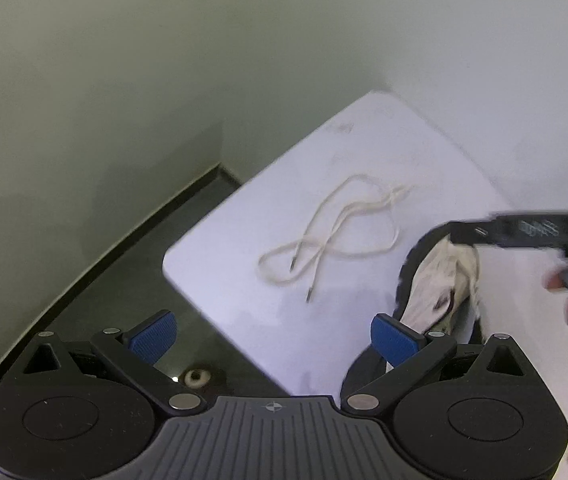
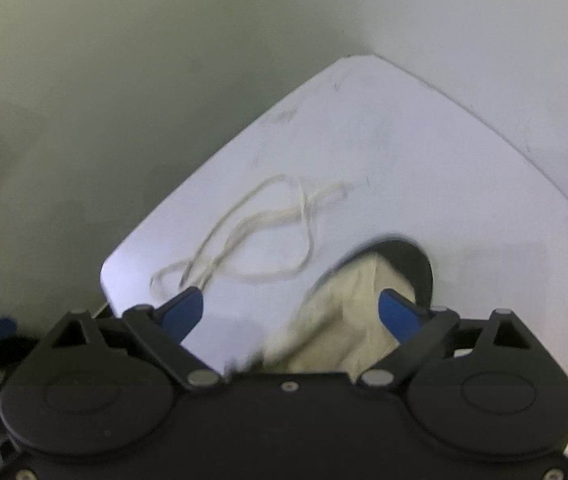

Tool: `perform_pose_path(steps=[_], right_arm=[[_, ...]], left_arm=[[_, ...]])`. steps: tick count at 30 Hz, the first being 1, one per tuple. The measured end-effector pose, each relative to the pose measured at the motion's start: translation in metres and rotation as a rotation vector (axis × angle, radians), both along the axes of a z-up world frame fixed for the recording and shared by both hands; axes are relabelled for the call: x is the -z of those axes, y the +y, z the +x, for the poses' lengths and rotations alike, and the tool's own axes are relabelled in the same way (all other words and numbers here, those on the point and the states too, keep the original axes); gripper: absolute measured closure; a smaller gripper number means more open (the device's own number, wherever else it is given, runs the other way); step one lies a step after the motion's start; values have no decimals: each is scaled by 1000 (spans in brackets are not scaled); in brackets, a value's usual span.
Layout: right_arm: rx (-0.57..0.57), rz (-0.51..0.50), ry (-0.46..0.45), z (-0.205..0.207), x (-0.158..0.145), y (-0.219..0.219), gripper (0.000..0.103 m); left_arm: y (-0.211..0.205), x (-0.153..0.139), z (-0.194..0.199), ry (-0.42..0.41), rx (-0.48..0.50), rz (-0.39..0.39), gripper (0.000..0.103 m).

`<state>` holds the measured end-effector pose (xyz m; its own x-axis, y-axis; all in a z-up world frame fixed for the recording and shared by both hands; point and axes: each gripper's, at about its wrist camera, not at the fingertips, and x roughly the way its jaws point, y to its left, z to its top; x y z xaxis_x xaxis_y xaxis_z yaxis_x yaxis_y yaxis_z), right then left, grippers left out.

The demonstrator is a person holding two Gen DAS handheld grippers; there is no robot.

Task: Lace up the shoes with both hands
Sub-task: 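Close the right gripper on the aglet end of the white lace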

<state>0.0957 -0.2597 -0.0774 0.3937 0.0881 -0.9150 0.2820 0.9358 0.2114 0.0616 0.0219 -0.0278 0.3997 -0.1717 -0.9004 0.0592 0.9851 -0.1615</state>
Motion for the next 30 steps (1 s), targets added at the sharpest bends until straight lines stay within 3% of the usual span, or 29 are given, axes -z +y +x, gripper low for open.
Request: perform_pose_path(steps=[2, 5, 10, 13, 15, 16, 19, 25, 28, 30], right_arm=[[2, -8, 21, 22, 14, -4, 17], [-4, -30, 94, 56, 44, -8, 40], [21, -58, 216, 83, 85, -9, 57], [34, -55, 252, 83, 95, -5, 80], [27, -75, 252, 78, 94, -1, 102], [28, -80, 251, 76, 91, 0, 103], [69, -81, 186, 59, 61, -6, 103], [194, -74, -33, -19, -49, -41, 102], [360, -80, -150, -78, -98, -76, 102], [499, -131, -158, -121, -107, -102, 102]], left_arm=[[7, -1, 8, -6, 3, -8, 0], [28, 2, 20, 2, -25, -41, 0], [56, 8, 35, 19, -32, -56, 0], [70, 10, 43, 25, -41, -51, 0], [76, 11, 50, 31, -45, -54, 0], [77, 12, 53, 33, -44, -56, 0], [73, 9, 62, 22, -22, -61, 0], [37, 3, 74, 2, 66, -100, 0], [18, -1, 72, -10, 104, -107, 0], [7, -3, 70, -14, 123, -112, 0]])
